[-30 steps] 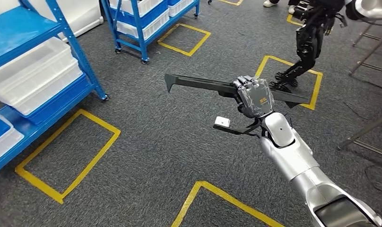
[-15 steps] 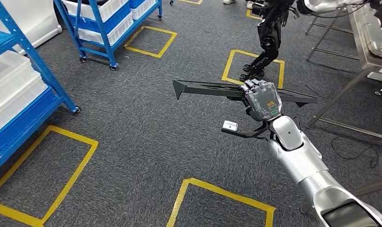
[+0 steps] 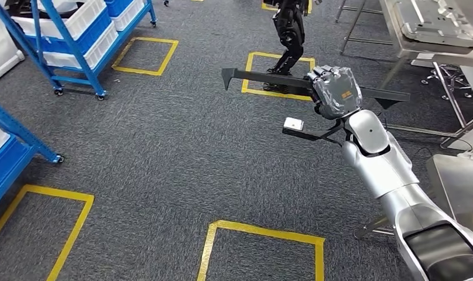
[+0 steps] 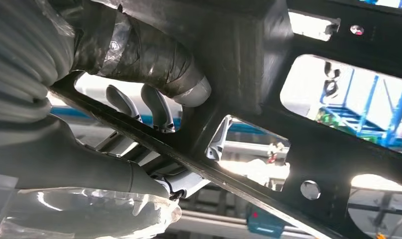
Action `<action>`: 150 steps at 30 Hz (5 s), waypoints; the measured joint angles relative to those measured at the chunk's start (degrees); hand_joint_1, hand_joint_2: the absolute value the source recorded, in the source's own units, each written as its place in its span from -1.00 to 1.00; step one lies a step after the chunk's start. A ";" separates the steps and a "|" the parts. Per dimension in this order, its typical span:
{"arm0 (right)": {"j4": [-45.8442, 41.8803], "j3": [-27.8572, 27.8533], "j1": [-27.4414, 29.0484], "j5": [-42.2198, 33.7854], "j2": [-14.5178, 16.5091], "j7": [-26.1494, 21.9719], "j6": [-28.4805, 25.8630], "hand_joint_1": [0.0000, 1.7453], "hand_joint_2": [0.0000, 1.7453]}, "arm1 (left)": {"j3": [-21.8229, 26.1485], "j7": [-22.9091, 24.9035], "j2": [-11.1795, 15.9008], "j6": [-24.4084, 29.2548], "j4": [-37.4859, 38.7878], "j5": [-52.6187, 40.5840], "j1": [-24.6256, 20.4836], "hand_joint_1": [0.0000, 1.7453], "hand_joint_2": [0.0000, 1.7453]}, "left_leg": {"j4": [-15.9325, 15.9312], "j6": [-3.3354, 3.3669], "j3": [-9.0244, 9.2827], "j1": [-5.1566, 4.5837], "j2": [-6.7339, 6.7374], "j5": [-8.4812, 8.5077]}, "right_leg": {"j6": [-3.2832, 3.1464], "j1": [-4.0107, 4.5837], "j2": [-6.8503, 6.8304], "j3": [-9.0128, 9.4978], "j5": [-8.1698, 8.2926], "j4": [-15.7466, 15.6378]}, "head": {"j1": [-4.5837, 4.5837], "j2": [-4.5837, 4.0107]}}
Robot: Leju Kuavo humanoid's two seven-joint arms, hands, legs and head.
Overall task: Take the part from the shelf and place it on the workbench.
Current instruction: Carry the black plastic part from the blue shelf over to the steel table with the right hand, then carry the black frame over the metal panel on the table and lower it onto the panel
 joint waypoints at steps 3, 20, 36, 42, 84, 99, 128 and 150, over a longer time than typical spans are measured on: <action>-0.28 0.14 -1.47 -0.22 -0.62 -0.25 1.14 1.00 1.00 | -0.02 -1.29 0.00 -0.34 0.00 -0.14 0.04 -1.00 1.00 | -4.81 0.38 1.13 0.01 -0.88 4.97 | 0.11 0.19 2.12 0.09 -0.28 0.53 | 0.00 0.00; -0.34 3.25 -6.95 -1.05 -4.15 1.61 5.69 1.00 1.00 | -0.96 0.55 0.21 0.35 0.00 -2.83 -0.13 -1.00 1.00 | -16.04 1.86 7.01 -0.35 4.16 8.29 | 3.36 -0.60 -4.89 -2.15 -0.43 3.90 | 0.04 0.00; 0.56 6.68 -11.18 -2.02 -3.85 2.55 5.87 1.00 1.00 | -1.39 2.29 0.07 0.12 0.00 -4.57 0.00 -1.00 1.00 | -12.76 0.69 2.77 0.21 -4.16 9.85 | 0.61 0.06 3.89 0.23 -1.14 1.27 | 0.02 0.00; 0.36 7.00 -10.54 -2.06 -4.41 2.85 5.36 1.00 1.00 | -1.19 2.40 0.01 0.27 0.00 -3.84 -0.18 -1.00 1.00 | -15.71 2.25 4.34 0.19 -2.22 10.56 | 2.65 -0.32 2.76 -1.76 -2.55 3.88 | 0.06 0.00; 5.99 5.46 -0.29 8.58 4.04 7.82 -8.98 1.00 1.00 | 2.02 3.31 -0.77 0.86 0.00 -5.54 -0.14 -1.00 1.00 | -16.62 1.14 6.33 -0.30 4.07 9.14 | 2.39 -0.17 -3.95 0.22 -0.41 0.13 | 0.23 0.00; 8.44 3.80 1.65 7.56 4.06 7.32 -9.08 1.00 1.00 | 2.04 1.75 -0.81 0.60 0.00 -6.50 0.18 -1.00 1.00 | -15.09 0.97 3.75 -0.11 -0.60 10.50 | 0.88 0.32 -0.19 1.04 -1.81 1.14 | 0.21 0.00; 6.94 -3.22 7.99 0.07 -2.61 2.98 -6.87 1.00 1.00 | 3.29 2.40 -0.76 0.15 -0.01 -7.91 0.02 -1.00 1.00 | -17.52 0.96 6.04 1.10 2.76 10.58 | 5.68 -2.49 -3.71 -1.09 -1.55 3.49 | 0.26 0.00; 7.71 -4.90 9.28 0.49 -3.52 2.54 -6.18 1.00 1.00 | 3.51 2.28 -0.76 0.04 -0.02 -8.54 -0.33 -1.00 1.00 | -17.64 4.65 4.93 -2.13 -0.66 11.82 | 1.19 0.57 1.15 0.06 -3.03 2.70 | 0.15 0.00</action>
